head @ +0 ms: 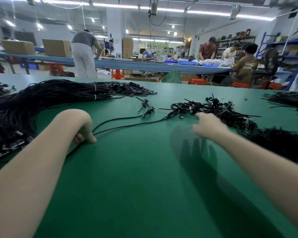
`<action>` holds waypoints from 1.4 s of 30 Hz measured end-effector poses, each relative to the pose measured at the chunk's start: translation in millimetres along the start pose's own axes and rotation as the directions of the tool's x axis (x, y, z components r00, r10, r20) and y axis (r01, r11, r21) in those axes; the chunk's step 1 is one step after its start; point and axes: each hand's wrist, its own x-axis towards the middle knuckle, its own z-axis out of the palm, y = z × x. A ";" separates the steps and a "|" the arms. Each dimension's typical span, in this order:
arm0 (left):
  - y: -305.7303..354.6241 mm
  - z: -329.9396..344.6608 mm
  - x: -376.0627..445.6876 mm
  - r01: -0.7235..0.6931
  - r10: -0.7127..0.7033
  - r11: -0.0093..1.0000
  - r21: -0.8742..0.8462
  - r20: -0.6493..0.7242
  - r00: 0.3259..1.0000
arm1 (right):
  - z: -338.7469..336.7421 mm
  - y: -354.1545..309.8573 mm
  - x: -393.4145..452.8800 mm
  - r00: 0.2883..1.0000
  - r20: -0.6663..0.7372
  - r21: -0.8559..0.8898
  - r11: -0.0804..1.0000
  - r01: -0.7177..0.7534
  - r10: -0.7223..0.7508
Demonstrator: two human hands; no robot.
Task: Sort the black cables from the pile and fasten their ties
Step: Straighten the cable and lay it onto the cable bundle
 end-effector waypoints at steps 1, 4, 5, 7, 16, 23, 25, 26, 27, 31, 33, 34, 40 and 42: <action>-1.0 1.5 0.4 0.018 -0.017 1.000 -0.011 0.046 0.999 | 15.7 -6.9 -13.5 0.999 -0.020 0.040 0.999 0.027 -0.026; -1.5 3.4 -1.1 0.046 -0.049 0.999 0.028 0.087 0.995 | 49.1 -17.4 -45.9 0.985 -0.121 0.007 0.992 0.123 -0.121; -2.0 3.4 -3.1 0.041 -0.042 0.999 0.019 0.072 0.996 | 53.4 -17.7 -50.0 0.975 -0.156 0.006 0.986 0.164 -0.161; -3.9 2.0 -5.9 0.008 -0.009 0.998 -0.066 -0.006 1.000 | 52.9 -17.1 -52.3 0.962 -0.180 0.045 0.975 0.218 -0.207; 14.8 -30.8 -33.2 -0.374 0.224 0.921 -0.106 -0.641 0.734 | 51.4 -19.3 -55.0 0.882 -0.344 0.064 0.929 0.365 -0.323; 93.0 9.9 -84.5 -0.883 0.757 0.339 -0.326 -0.462 0.461 | 45.2 -43.9 -71.7 0.618 -0.650 0.284 0.613 0.738 -0.443; 102.5 15.7 -80.2 -0.873 0.732 0.296 -0.387 -0.495 0.468 | 41.2 -39.8 -69.5 0.556 -0.750 0.265 0.607 0.749 -0.359; 103.2 16.6 -76.4 -0.873 0.699 0.291 -0.392 -0.535 0.474 | 38.8 -35.5 -68.5 0.500 -0.795 0.203 0.627 0.752 -0.342; 102.7 17.4 -72.4 -0.877 0.669 0.301 -0.375 -0.572 0.474 | 37.2 -31.3 -68.5 0.432 -0.830 0.123 0.641 0.757 -0.352; 100.5 23.8 -60.6 -0.867 0.725 0.374 -0.330 -0.479 0.495 | 35.5 -35.4 -75.9 0.274 -0.872 -0.156 0.760 0.631 -0.406; 99.1 26.4 -57.4 -0.861 0.758 0.379 -0.340 -0.420 0.500 | 37.7 -40.2 -77.4 0.447 -0.775 -0.086 0.776 0.625 -0.446; 96.7 25.8 -55.8 -0.857 0.764 0.378 -0.351 -0.405 0.503 | 37.4 -40.4 -77.8 0.557 -0.692 0.023 0.758 0.652 -0.459; 66.4 14.5 -33.4 -0.806 0.718 0.459 -0.374 -0.377 0.585 | 34.1 -19.6 -60.8 0.726 -0.600 0.281 0.762 0.584 -0.335; 56.0 13.4 -25.3 -0.793 0.670 0.452 -0.408 -0.432 0.604 | 33.6 -12.9 -53.3 0.799 -0.573 0.343 0.831 0.439 -0.185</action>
